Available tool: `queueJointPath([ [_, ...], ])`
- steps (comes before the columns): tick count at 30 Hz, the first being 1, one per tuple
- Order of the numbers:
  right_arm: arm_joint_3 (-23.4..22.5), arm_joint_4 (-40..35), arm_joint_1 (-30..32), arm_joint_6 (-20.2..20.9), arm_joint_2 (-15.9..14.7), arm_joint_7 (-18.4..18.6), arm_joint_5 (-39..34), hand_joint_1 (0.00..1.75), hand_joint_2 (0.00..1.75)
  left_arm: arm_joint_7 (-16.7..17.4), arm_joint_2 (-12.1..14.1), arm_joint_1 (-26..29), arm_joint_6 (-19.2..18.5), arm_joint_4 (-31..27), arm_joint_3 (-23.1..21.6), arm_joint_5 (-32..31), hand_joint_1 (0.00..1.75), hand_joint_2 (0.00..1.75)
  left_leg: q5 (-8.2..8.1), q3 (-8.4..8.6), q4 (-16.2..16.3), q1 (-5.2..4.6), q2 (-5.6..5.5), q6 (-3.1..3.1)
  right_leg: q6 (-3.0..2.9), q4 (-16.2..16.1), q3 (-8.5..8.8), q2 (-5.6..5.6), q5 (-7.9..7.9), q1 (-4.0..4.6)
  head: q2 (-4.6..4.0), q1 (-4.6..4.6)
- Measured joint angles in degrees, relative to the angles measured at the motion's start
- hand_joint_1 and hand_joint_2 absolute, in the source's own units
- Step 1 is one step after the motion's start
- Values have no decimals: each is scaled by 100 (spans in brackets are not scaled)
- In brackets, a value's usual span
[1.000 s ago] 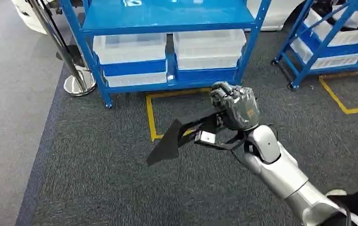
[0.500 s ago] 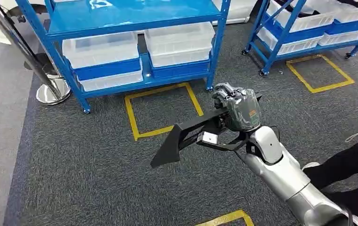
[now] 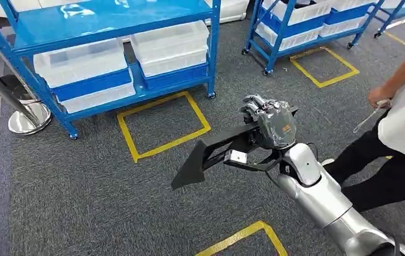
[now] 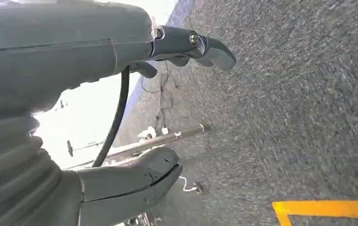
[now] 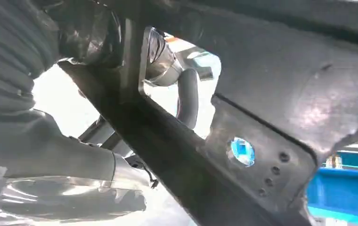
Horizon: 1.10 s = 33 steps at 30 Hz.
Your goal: Take the parts from the cabinet and place them on the table.
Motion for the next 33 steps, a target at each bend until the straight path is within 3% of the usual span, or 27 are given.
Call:
queueJointPath([
  [1,-7,0,4,0,-15,0,0,175,175,13,0,-1,2,0,0,-2,0,175,1,10,-6,-7,67,-35,-51,-32,-9,65,40,-27,0,0],
  [2,-7,-2,7,-2,-17,0,-2,175,175,20,0,0,2,0,2,-4,0,175,-53,-35,28,4,-13,-83,-91,-77,4,112,89,-83,0,0],
  [3,-11,-2,-7,0,-20,0,0,175,175,22,-2,2,0,2,2,-2,0,175,-238,-93,228,25,-308,-127,-117,-86,-23,178,122,-90,0,0],
  [4,-13,-2,-8,-2,-17,0,-2,175,175,22,-7,6,0,2,2,-4,0,175,-485,-244,588,48,-470,-142,-141,-83,-52,221,141,-86,0,-2],
  [5,-11,-2,0,2,-13,0,-2,175,175,24,-4,17,0,0,2,-7,0,175,-754,-457,1103,62,-550,-158,-152,-76,-85,287,156,-86,0,0],
  [6,-11,0,9,4,-15,0,-2,175,175,28,-2,20,2,0,4,-13,0,175,-930,-648,1545,64,-573,-171,-151,-63,-117,357,168,-85,0,-2],
  [7,-11,2,17,7,-13,-2,-2,175,175,31,-2,27,2,0,4,-15,0,175,-965,-747,1787,69,-574,-177,-142,-48,-144,436,179,-87,0,-2],
  [8,-11,2,27,9,-13,-4,-2,175,175,31,0,30,2,0,7,-22,0,175,-868,-708,1733,77,-576,-179,-136,-39,-155,502,184,-93,0,-2],
  [10,-15,2,25,22,-17,-9,-13,175,175,31,0,30,7,0,7,-37,0,175,-403,-294,953,102,-623,-173,-115,-7,-157,646,189,-113,0,-2],
  [11,-22,2,13,28,-17,-15,-20,175,175,33,0,29,7,0,7,-37,0,175,-147,-17,397,132,-803,-175,-94,17,-162,718,186,-123,0,-2],
  [12,-33,2,5,42,-17,-28,-33,175,175,35,-2,35,7,2,7,-39,0,175,-191,89,158,171,-1158,-174,-52,39,-202,769,185,-118,0,2],
  [13,-37,7,-29,64,-22,-28,-35,175,175,35,-2,30,7,2,7,-39,0,175,-207,113,45,170,-1177,-168,-3,84,-260,847,197,-108,0,4],
  [15,-48,4,-24,83,-53,-33,-41,175,175,35,-2,9,9,0,7,-57,0,175,-189,87,95,127,-1056,-120,103,30,-310,984,266,-148,0,-2],
  [16,-61,4,-20,96,-78,-33,-50,175,175,35,0,9,9,0,7,-61,0,175,-160,92,69,123,-986,-75,155,2,-321,1052,300,-157,0,0],
  [17,-77,7,-11,103,-116,-33,-52,175,175,33,-15,10,7,0,7,-66,0,175,-108,106,-12,170,-899,-1,172,24,-341,1045,284,-172,0,-2],
  [18,-113,7,-24,109,-142,-33,-55,175,175,28,-9,7,9,0,7,-72,0,175,-86,112,-40,158,-821,39,176,160,-397,720,164,-123,0,15],
  [19,-122,15,-54,116,-151,-33,-61,175,175,28,-9,13,9,0,7,-72,0,175,-74,104,-45,146,-748,68,189,496,-555,500,-61,-115,0,9],
  [21,-122,26,-64,118,-151,-33,-81,175,175,28,-9,28,7,0,7,-72,0,175,-80,81,-44,101,-581,82,216,1408,-967,345,-484,-128,0,11],
  [22,-120,37,-44,120,-151,-37,-85,175,175,28,-9,28,9,0,7,-72,0,175,-80,72,-42,89,-513,83,218,1678,-1082,325,-560,-127,0,11],
  [23,-118,50,-27,122,-151,-39,-90,175,175,28,-9,27,9,0,7,-72,0,175,-80,68,-42,78,-435,84,215,1709,-1076,319,-510,-126,0,13],
  [24,-118,59,-25,125,-153,-37,-94,175,175,28,-9,22,9,0,7,-72,0,175,-80,70,-41,64,-356,84,200,1431,-914,302,-328,-124,0,9],
  [26,-129,61,-36,125,-157,-39,-96,175,175,28,-9,9,9,0,7,-72,0,175,-89,90,-41,44,-234,81,135,427,-314,163,103,-98,0,11],
  [27,-136,59,-48,122,-162,-39,-96,175,175,28,-9,2,7,0,7,-72,0,175,-94,104,-41,34,-177,74,76,-18,-99,-97,107,-48,0,9],
  [28,-135,59,-52,122,-162,-37,-96,175,175,26,-11,3,9,0,7,-72,0,175,-104,97,-34,-4,-128,50,45,-37,-99,-103,142,-4,0,7],
  [30,-138,59,-70,122,-168,-37,-101,175,175,24,-9,-13,9,0,7,-72,0,175,-104,110,-48,11,-28,3,-1,-27,-128,30,151,19,0,13],
  [32,-144,59,-58,120,-199,-37,-101,175,175,22,-9,-30,9,0,7,-79,0,175,-123,149,-63,-10,51,-69,-80,-110,-106,148,205,-27,0,7],
  [33,-142,57,-59,120,-201,-37,-101,175,175,24,-2,-29,7,0,7,-83,0,175,-231,107,57,29,-242,-118,-100,-157,-87,191,240,-55,0,9],
])
